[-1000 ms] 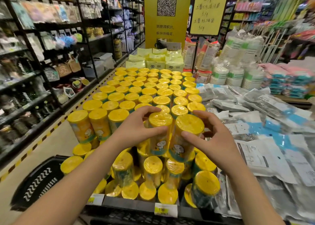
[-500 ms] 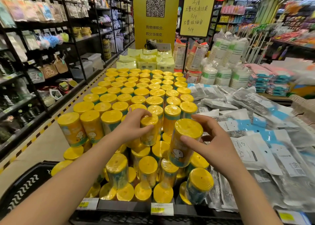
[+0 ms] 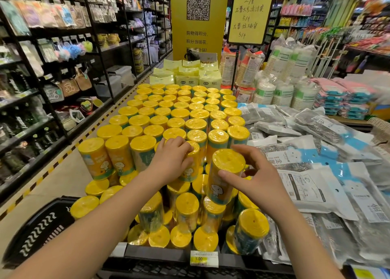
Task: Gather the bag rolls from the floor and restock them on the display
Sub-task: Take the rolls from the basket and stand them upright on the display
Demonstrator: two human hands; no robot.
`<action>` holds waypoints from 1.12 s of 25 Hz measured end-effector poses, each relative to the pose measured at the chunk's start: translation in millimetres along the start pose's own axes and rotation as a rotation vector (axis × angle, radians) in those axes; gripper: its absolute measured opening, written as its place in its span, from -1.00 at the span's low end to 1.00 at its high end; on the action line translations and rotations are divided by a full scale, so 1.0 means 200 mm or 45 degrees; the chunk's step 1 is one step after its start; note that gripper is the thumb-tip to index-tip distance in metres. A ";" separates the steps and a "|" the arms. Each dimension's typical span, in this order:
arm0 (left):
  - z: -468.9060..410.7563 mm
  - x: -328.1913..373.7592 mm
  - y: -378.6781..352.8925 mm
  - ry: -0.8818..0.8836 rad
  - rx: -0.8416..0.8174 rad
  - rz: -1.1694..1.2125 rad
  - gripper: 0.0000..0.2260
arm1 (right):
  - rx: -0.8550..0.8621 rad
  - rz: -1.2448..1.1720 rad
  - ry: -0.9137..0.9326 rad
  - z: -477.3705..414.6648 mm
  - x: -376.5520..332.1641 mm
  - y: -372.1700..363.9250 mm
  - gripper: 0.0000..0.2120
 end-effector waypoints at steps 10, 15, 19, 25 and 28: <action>0.24 0.10 0.18 0.137 0.290 0.787 -0.73 | 0.008 0.140 0.002 -0.18 0.05 -0.05 -0.36; 0.35 0.20 -0.37 0.474 -0.315 1.486 -0.40 | 0.046 0.112 -0.047 -0.26 0.19 -0.16 -0.37; 0.31 0.22 -0.49 0.539 -0.375 1.649 -0.16 | 0.086 0.158 -0.121 -0.32 0.31 -0.23 -0.43; 0.26 0.22 -0.55 0.620 -0.385 1.830 -0.14 | 0.131 0.268 -0.075 -0.40 0.36 -0.28 -0.56; 0.24 0.21 -0.53 0.652 -0.357 1.867 -0.17 | 0.147 0.290 -0.030 -0.41 0.35 -0.29 -0.58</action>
Point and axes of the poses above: each hand's wrist, its own z-axis away from the middle knuckle, its own y-axis out of the back of the hand, x = y × z, the point moved 10 cm from there along -z, towards the middle knuckle, and after that the axes turned 2 degrees about -x, right-handed, at the moved point
